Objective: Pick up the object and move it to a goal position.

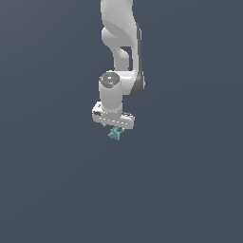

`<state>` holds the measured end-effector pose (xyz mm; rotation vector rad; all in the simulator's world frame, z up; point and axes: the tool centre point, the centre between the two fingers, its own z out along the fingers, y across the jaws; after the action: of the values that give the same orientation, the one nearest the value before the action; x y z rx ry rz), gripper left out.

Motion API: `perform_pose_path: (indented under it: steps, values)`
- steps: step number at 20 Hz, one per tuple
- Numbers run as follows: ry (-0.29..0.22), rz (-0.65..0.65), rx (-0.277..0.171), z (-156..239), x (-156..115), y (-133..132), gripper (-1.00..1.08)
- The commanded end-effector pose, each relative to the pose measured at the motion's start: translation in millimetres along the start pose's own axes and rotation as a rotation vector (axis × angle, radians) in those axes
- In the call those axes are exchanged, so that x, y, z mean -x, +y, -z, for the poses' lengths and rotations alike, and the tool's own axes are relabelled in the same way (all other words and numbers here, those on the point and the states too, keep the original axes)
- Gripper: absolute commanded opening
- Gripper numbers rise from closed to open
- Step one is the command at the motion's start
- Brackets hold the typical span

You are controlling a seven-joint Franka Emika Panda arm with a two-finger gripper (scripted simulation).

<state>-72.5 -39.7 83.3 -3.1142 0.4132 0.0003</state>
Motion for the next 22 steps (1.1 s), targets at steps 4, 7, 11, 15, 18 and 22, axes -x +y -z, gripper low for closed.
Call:
perform_pose_path:
  steps: [4, 7, 11, 15, 18, 22]
  values:
    - [0.000, -0.001, 0.000, -22.1, 1.4, 0.3, 1.00]
    - [0.000, -0.003, 0.000, -35.8, 1.8, 0.7, 1.00]
    - [0.000, -0.003, 0.000, -45.1, 1.3, 0.6, 1.00]
    - [0.000, -0.003, 0.000, -46.2, 1.2, 0.5, -1.00]
    - [0.000, -0.003, 0.000, -46.2, 1.2, 0.5, -1.00]
    - [0.000, -0.003, 0.000, -46.2, 1.2, 0.5, -1.00]
